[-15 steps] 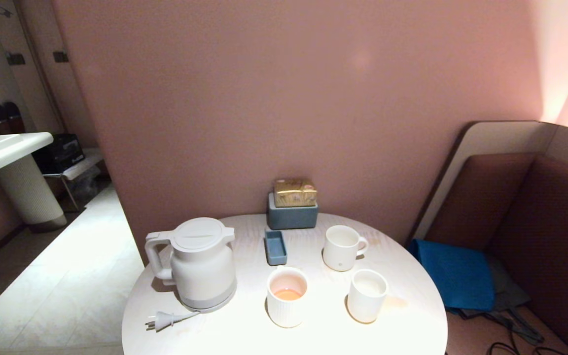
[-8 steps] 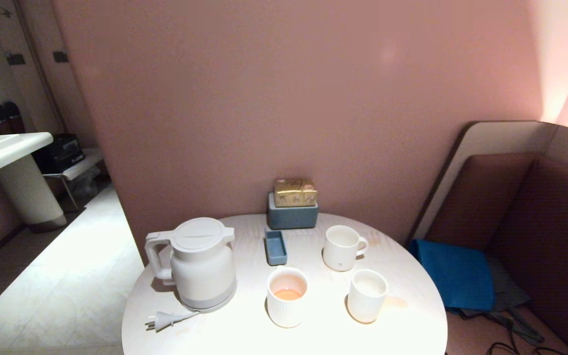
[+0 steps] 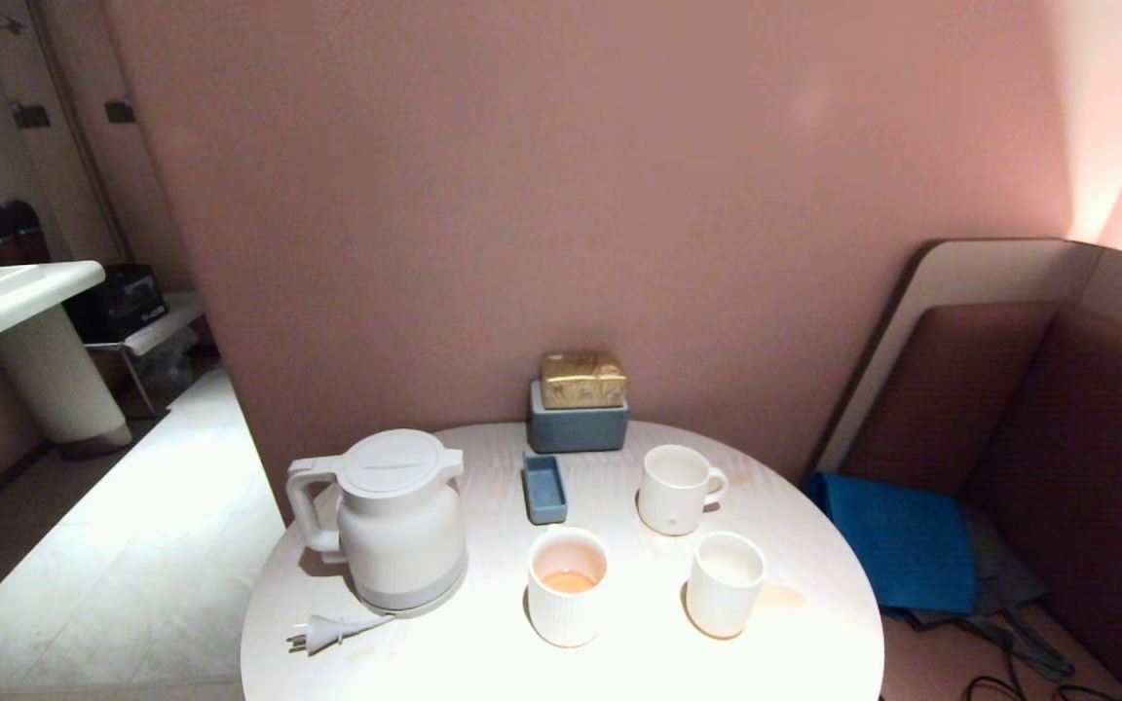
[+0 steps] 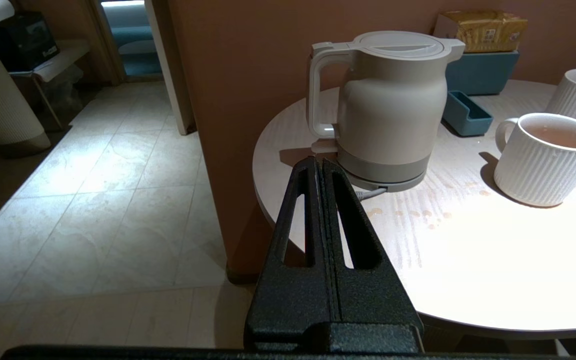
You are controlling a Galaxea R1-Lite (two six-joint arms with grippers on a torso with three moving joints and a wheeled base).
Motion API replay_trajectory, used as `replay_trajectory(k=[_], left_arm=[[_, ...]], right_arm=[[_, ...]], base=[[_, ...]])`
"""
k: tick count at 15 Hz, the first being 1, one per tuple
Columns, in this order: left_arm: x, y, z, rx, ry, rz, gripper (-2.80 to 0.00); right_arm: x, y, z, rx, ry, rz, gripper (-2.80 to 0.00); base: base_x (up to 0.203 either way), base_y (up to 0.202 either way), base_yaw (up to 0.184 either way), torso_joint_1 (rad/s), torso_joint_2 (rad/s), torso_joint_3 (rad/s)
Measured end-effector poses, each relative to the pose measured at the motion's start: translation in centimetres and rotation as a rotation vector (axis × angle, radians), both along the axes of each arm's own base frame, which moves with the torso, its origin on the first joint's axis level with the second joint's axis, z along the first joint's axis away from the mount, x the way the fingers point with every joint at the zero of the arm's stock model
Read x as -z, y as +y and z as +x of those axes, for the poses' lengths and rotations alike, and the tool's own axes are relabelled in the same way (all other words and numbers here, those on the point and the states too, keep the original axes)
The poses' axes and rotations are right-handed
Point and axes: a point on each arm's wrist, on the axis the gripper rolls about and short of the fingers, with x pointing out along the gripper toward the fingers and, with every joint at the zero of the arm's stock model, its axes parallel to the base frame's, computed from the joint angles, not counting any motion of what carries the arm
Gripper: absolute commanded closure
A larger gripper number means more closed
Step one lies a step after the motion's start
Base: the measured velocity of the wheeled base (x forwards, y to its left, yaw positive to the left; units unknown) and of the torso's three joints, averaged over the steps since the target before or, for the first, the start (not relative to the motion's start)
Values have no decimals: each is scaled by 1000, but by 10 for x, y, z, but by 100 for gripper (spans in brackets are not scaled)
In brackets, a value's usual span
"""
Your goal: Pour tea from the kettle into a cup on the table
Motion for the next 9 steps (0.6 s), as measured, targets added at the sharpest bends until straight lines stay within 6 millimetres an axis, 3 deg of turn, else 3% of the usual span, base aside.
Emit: replay_trajectory(k=[9], left_arm=[[0, 0, 0, 0, 0, 1, 0]], right_arm=[[0, 0, 0, 2, -1, 3, 0]], base=[[0, 0, 0, 0, 0, 0]])
